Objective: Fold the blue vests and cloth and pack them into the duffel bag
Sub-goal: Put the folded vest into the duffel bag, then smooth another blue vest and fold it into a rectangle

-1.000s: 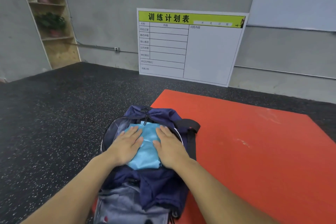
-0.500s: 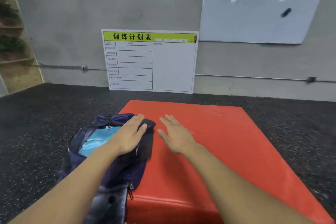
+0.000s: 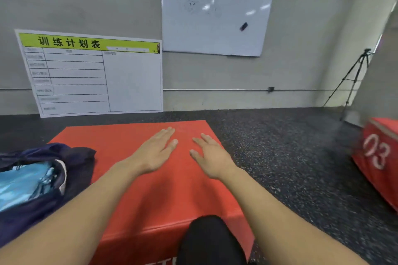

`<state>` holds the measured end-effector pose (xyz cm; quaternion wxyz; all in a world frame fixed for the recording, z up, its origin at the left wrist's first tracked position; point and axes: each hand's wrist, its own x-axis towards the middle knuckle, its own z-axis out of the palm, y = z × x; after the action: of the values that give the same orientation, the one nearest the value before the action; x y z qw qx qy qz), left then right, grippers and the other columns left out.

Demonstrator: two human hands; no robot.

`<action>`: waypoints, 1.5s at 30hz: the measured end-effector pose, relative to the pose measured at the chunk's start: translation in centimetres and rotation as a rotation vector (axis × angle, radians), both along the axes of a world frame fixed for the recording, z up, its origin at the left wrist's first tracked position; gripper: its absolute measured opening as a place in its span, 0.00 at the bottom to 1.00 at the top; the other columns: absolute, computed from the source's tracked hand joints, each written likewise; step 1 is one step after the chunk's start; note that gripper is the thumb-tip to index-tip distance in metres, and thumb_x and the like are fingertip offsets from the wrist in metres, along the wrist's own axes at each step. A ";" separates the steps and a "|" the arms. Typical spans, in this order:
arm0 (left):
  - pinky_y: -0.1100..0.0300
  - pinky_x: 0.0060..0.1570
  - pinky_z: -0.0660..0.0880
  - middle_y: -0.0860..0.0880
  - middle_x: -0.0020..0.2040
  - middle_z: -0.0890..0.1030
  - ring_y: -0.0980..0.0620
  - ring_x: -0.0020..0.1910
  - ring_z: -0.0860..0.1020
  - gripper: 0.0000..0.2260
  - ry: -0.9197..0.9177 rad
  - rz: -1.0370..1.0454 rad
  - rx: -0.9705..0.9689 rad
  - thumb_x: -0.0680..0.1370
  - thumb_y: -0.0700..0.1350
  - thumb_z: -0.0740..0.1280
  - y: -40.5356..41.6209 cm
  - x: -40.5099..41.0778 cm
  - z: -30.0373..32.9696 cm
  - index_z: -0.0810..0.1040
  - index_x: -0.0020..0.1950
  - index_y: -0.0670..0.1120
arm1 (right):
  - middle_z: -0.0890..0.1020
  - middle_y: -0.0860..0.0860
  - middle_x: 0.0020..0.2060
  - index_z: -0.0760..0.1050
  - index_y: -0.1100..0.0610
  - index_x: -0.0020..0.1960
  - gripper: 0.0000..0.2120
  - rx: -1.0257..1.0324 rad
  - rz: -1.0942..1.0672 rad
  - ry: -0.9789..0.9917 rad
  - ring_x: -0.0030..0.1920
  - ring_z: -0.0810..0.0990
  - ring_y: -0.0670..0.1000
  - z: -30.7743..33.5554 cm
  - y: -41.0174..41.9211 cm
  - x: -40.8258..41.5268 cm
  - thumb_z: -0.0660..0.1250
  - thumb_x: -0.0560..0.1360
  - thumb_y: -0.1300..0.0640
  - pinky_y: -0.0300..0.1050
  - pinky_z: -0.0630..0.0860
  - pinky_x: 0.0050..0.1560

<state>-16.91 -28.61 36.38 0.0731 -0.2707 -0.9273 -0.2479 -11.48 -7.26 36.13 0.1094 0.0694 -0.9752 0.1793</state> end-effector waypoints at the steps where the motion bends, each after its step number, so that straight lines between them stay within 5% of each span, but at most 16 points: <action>1: 0.57 0.80 0.46 0.51 0.83 0.53 0.56 0.81 0.49 0.27 -0.002 -0.030 0.000 0.85 0.57 0.51 1.8 0.3 -0.2 0.54 0.83 0.48 | 0.56 0.55 0.82 0.60 0.51 0.81 0.27 -0.001 -0.028 0.000 0.82 0.53 0.53 -0.1 1.8 0.8 0.57 0.85 0.43 0.44 0.51 0.79; 18: 0.52 0.79 0.54 0.50 0.82 0.57 0.53 0.81 0.55 0.26 -0.150 -0.376 -0.082 0.86 0.55 0.53 23.9 12.1 -12.4 0.55 0.83 0.49 | 0.57 0.48 0.82 0.60 0.46 0.81 0.27 -0.097 -0.336 -0.170 0.80 0.57 0.51 -13.6 20.5 18.1 0.57 0.84 0.40 0.49 0.60 0.77; 26: 0.50 0.79 0.55 0.51 0.82 0.56 0.52 0.81 0.55 0.26 -0.374 -0.346 -0.194 0.86 0.56 0.52 25.6 19.0 -24.2 0.53 0.83 0.50 | 0.59 0.45 0.80 0.62 0.44 0.80 0.27 -0.218 -0.415 -0.341 0.78 0.63 0.49 -25.3 22.5 25.0 0.57 0.83 0.39 0.46 0.66 0.74; 36: 0.55 0.77 0.55 0.50 0.82 0.59 0.51 0.80 0.58 0.26 -0.533 -0.366 -0.345 0.85 0.53 0.55 27.2 21.4 -31.9 0.56 0.82 0.48 | 0.61 0.47 0.80 0.64 0.44 0.78 0.24 -0.312 -0.504 -0.569 0.79 0.62 0.49 -36.2 22.4 28.8 0.59 0.83 0.42 0.45 0.64 0.73; 41: 0.51 0.79 0.52 0.51 0.83 0.55 0.51 0.81 0.54 0.27 -0.648 -0.367 -0.375 0.86 0.54 0.54 28.2 21.5 -34.5 0.53 0.83 0.49 | 0.61 0.46 0.80 0.65 0.42 0.78 0.32 -0.329 -0.513 -0.640 0.78 0.63 0.49 -39.6 23.8 29.6 0.50 0.78 0.31 0.46 0.66 0.73; 45: 0.52 0.78 0.54 0.51 0.82 0.56 0.50 0.81 0.55 0.26 -0.700 -0.334 -0.375 0.86 0.54 0.54 28.8 20.9 -36.2 0.54 0.83 0.49 | 0.62 0.47 0.80 0.66 0.44 0.77 0.24 -0.302 -0.490 -0.665 0.77 0.64 0.49 -41.3 25.0 29.2 0.58 0.83 0.40 0.44 0.66 0.71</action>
<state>4.01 0.15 0.16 -0.3375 -0.3253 -0.8687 -0.1602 17.76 17.76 -5.21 -0.1621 -0.2422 -0.9080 0.3009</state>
